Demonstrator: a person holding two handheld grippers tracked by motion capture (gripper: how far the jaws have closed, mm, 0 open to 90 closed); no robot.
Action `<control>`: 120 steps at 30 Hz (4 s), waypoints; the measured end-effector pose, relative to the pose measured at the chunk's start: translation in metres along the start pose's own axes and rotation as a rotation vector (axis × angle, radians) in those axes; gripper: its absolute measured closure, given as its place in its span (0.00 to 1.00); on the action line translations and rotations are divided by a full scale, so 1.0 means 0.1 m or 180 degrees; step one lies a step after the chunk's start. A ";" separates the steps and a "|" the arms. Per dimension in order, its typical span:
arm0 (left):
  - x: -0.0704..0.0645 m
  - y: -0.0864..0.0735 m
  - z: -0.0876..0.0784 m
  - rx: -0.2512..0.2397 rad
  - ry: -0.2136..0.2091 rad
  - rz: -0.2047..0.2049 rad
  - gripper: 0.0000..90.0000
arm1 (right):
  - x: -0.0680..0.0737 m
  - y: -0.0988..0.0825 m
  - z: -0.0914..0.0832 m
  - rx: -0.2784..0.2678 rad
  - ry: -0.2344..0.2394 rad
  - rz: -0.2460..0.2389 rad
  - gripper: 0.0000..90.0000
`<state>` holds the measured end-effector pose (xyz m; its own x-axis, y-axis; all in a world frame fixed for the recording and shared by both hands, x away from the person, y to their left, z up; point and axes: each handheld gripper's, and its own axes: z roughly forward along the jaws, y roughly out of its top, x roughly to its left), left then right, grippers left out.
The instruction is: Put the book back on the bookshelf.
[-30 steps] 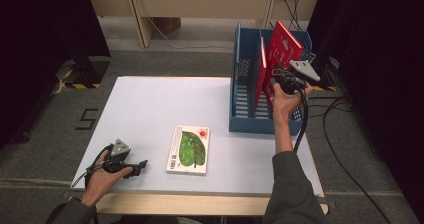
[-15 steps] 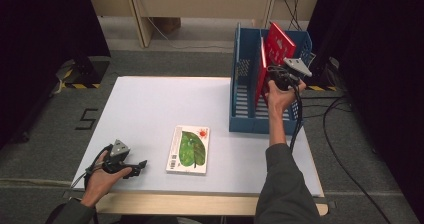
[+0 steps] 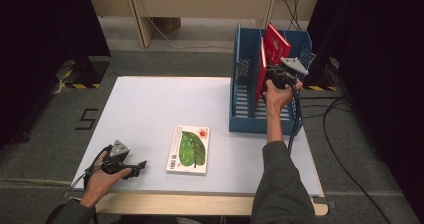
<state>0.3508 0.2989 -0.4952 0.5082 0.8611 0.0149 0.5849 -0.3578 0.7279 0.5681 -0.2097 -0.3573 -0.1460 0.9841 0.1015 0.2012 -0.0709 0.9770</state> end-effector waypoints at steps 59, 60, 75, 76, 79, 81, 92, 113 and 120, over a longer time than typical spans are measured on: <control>-0.02 -0.01 0.01 0.0046 0.0004 0.0011 0.19 | -0.07 -0.33 -0.80 0.0496 0.0478 -0.0267 0.79; -0.02 -0.01 0.01 0.0047 0.0006 0.0013 0.18 | -0.08 -0.34 -0.82 0.0499 0.0493 -0.0285 0.80; -0.01 -0.01 0.01 0.0027 0.0018 0.0010 0.19 | 0.07 -0.35 -0.67 0.0498 0.0644 -0.0207 0.81; 0.00 -0.01 0.01 0.0027 0.0018 0.0011 0.19 | 0.07 -0.35 -0.65 0.0506 0.0652 -0.0197 0.81; 0.00 0.00 0.01 0.0028 0.0016 0.0015 0.19 | 0.06 -0.35 -0.61 0.0499 0.0652 -0.0182 0.80; 0.00 0.00 0.00 0.0025 0.0013 0.0014 0.19 | 0.06 -0.34 -0.62 0.0529 0.0663 -0.0203 0.80; -0.01 -0.01 0.02 0.0040 0.0014 0.0009 0.19 | 0.00 -0.41 -0.66 0.0626 0.0740 -0.0286 0.85; 0.00 -0.01 0.02 0.0041 0.0011 -0.0005 0.18 | -0.04 -0.49 -0.59 0.0880 0.0723 -0.0402 0.92; 0.00 -0.01 0.02 0.0043 0.0012 -0.0002 0.18 | -0.01 -0.51 -0.53 0.0879 0.0720 -0.0413 0.91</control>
<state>0.3514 0.2988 -0.4970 0.5054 0.8627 0.0169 0.5937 -0.3619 0.7187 0.5062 -0.2157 -0.3975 -0.3915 0.9189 0.0493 0.4161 0.1289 0.9001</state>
